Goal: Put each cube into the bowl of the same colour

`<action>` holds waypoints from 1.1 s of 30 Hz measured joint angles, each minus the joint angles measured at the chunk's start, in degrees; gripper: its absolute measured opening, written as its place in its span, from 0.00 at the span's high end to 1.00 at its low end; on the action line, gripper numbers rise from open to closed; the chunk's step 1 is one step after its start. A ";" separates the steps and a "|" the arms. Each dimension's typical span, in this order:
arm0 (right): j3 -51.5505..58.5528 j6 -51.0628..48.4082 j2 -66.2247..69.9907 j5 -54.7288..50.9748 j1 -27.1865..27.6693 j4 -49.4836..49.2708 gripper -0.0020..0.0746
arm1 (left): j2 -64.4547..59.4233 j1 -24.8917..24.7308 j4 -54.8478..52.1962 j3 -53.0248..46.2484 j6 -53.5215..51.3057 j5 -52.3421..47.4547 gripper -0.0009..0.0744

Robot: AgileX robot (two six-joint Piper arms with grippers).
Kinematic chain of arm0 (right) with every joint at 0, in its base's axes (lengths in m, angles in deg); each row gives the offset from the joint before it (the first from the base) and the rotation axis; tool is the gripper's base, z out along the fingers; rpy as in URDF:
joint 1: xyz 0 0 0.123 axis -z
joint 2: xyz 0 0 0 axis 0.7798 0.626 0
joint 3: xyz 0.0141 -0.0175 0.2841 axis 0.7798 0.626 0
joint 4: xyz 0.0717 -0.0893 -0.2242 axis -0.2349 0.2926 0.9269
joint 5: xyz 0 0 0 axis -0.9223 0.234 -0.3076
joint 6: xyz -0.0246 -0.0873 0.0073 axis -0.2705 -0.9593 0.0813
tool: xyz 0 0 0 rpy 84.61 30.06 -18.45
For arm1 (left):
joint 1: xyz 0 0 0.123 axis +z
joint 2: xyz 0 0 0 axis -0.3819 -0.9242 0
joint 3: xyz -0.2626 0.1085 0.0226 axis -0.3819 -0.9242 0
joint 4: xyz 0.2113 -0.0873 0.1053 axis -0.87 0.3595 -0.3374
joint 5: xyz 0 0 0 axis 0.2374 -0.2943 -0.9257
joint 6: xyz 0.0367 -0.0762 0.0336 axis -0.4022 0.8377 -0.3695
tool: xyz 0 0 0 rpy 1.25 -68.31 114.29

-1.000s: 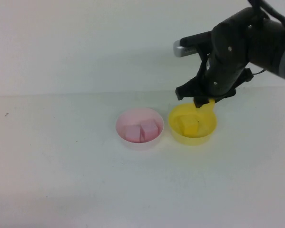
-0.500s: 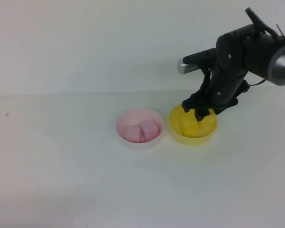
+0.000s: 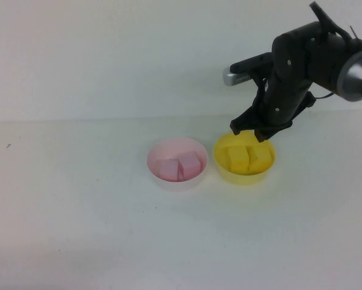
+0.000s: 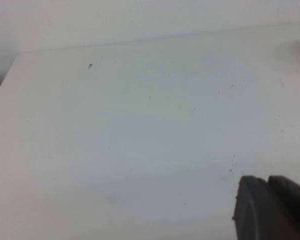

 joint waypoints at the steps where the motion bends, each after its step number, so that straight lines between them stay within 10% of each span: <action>1: -0.34 -0.25 -0.31 -0.63 0.00 0.00 0.90 | 0.00 0.00 0.00 0.00 0.00 0.00 0.99; 16: 1.52 -1.43 -18.58 -5.17 0.00 0.39 0.97 | -0.04 0.00 0.00 0.00 0.00 0.00 0.99; 33: 38.98 2.65 -59.83 -0.77 0.00 0.88 0.97 | -0.13 0.00 0.00 0.00 0.00 0.00 0.99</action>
